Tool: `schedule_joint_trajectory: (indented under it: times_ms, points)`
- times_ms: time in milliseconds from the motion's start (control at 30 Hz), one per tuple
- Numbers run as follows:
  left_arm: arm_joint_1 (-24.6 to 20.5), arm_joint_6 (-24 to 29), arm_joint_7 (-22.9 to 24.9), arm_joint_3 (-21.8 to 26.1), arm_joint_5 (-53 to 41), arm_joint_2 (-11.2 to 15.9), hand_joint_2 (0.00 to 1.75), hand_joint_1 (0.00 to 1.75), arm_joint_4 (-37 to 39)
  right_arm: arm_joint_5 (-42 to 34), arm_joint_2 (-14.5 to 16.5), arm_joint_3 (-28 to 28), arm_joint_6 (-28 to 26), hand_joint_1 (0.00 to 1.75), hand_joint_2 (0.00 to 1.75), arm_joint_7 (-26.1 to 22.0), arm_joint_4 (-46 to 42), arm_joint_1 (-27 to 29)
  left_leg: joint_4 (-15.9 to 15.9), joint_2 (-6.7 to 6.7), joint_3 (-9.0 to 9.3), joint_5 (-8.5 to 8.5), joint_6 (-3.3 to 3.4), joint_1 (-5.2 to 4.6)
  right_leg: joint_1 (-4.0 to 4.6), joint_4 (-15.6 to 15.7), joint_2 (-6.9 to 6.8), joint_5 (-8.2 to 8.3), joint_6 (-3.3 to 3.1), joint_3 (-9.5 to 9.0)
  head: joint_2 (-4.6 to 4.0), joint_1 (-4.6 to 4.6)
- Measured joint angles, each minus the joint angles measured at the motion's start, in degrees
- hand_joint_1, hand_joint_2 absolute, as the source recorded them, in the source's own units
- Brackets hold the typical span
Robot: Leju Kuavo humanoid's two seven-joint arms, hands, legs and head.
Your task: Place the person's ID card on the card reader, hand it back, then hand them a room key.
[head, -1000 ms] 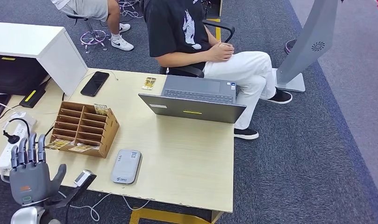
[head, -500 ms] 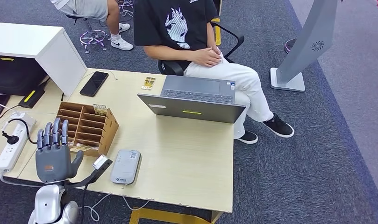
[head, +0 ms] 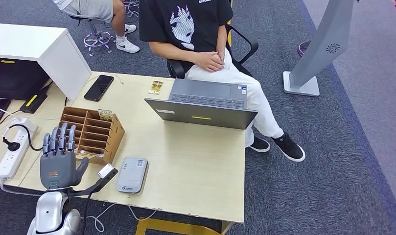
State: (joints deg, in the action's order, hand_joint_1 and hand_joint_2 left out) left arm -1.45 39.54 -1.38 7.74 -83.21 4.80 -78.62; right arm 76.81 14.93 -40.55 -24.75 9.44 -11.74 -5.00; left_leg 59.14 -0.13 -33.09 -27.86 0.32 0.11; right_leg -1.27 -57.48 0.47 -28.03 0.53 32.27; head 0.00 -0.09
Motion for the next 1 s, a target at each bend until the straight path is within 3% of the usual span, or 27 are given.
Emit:
schedule_joint_trajectory:
  times_ms: [1000]
  points:
    - [-0.11,0.00,-6.36,-0.46,5.23,-2.75,1.75,0.00,-0.22,-0.72,0.00,0.12,1.15,0.00,1.75,-0.42,0.00,0.00,0.00,0.00,0.00,0.00,0.00,0.00,0.00,0.00,0.00,0.00,0.00,0.02,0.00,0.00]
